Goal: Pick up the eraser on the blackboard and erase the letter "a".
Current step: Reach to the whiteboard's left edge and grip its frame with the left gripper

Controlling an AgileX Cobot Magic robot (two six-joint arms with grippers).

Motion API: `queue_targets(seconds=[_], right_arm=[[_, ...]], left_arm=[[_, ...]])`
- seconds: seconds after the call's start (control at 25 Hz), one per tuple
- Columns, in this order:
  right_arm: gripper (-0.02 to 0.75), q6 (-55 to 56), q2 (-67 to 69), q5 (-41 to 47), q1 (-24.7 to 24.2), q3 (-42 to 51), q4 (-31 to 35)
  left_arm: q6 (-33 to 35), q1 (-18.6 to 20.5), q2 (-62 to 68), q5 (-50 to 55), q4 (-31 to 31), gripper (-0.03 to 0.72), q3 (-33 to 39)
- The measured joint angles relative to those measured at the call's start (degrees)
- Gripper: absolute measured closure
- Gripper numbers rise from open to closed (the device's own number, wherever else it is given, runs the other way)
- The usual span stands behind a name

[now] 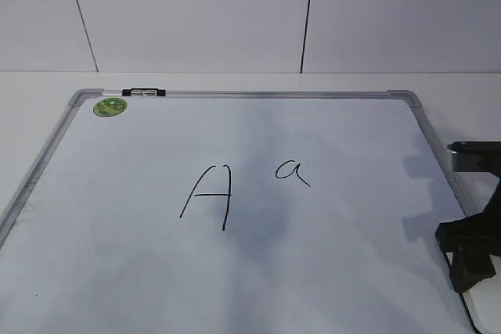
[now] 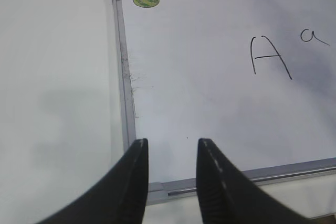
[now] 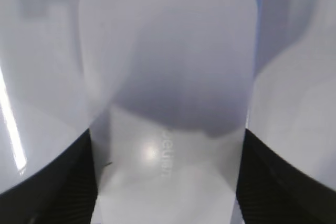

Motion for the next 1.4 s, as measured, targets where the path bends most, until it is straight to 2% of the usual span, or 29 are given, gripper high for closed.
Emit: queue_targets(seconds=[0.2,0.48,0.76,1.0,1.24,1.4], right_arm=[[0.194,0.0,0.2,7.0,0.0,-3.3,-1.6],[0.194,0.0,0.2,16.5,0.0,-12.8,-2.3],[0.194,0.0,0.1,18.1,0.0,-22.0,-1.2],[0.194,-0.8,-0.1,18.5,0.0,-25.5,1.1],[0.194,-2.0,-0.1,18.8,0.0,-25.6,1.4],[0.194,-2.6,-0.1,18.8,0.0,-25.6,1.4]], left_arm=[[0.0,0.0,0.0,0.0,0.0,0.452,0.0],[0.0,0.0,0.0,0.0,0.0,0.452,0.0],[0.0,0.0,0.0,0.0,0.0,0.449,0.0],[0.0,0.0,1.3,0.0,-0.3,0.449,0.0],[0.0,0.0,11.4,-0.8,-0.7,0.449,0.0],[0.0,0.0,20.0,-2.8,-0.7,0.449,-2.7]])
